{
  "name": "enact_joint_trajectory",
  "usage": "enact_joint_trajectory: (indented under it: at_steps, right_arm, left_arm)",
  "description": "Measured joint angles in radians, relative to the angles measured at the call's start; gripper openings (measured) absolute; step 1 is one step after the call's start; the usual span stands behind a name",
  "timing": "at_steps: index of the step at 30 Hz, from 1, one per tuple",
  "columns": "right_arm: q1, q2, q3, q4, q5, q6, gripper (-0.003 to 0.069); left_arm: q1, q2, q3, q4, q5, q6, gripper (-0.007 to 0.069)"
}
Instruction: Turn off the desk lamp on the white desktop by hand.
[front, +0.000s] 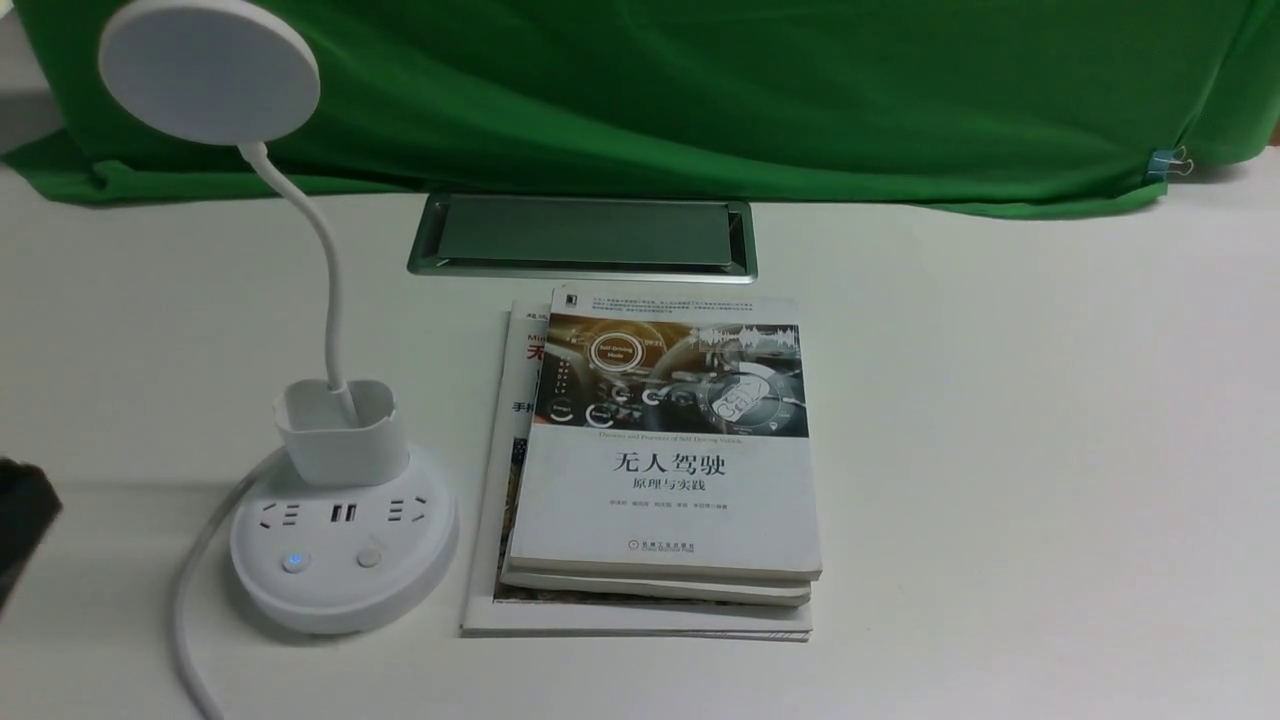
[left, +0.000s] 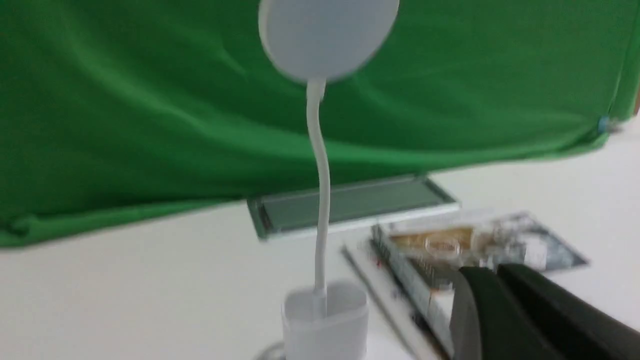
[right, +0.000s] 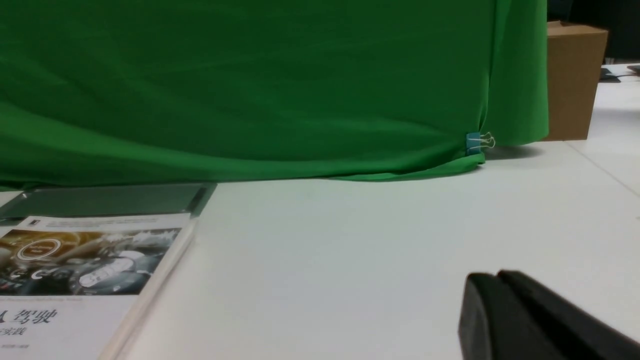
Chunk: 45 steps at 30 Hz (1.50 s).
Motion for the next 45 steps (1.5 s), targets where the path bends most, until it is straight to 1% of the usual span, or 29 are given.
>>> enact_joint_trajectory:
  at_steps: [5, 9, 14, 19, 26, 30, 31, 36, 39, 45]
  right_arm:
    - [0.0, 0.0, 0.0, 0.0, 0.0, 0.0, 0.0036]
    - [0.0, 0.0, 0.0, 0.0, 0.0, 0.0, 0.0036]
    - [0.0, 0.0, 0.0, 0.0, -0.001, 0.0, 0.0036]
    - [0.0, 0.0, 0.0, 0.0, -0.001, 0.0, 0.0036]
    - [0.0, 0.0, 0.0, 0.0, -0.001, 0.0, 0.0036]
    - [0.0, 0.0, 0.0, 0.0, -0.001, 0.0, 0.0036]
    - [0.0, 0.0, 0.0, 0.0, -0.001, 0.0, 0.0036]
    - [0.0, 0.0, 0.0, 0.0, -0.001, 0.0, 0.0036]
    - [0.0, 0.0, 0.0, 0.0, -0.001, 0.0, 0.0036]
    - [0.0, 0.0, 0.0, 0.0, -0.001, 0.0, 0.0036]
  left_arm:
    - [0.0, -0.056, 0.113, 0.058, 0.038, 0.0, 0.0018]
    - [0.0, -0.167, 0.205, 0.067, 0.079, 0.0, 0.0018]
    - [0.0, -0.189, 0.3, 0.096, 0.095, 0.007, 0.0019]
    - [0.0, -0.194, 0.304, 0.11, 0.002, 0.011, 0.0019]
    - [0.0, -0.195, 0.304, 0.115, -0.009, 0.011, 0.0019]
    - [0.037, -0.195, 0.304, 0.13, -0.017, 0.011, 0.0019]
    - [0.07, -0.195, 0.304, 0.132, -0.017, 0.011, 0.0019]
    - [0.154, -0.195, 0.304, 0.133, -0.019, 0.011, 0.0019]
    - [0.175, -0.195, 0.304, 0.133, -0.02, 0.011, 0.0019]
    - [0.178, -0.195, 0.304, 0.119, -0.02, 0.011, 0.0019]
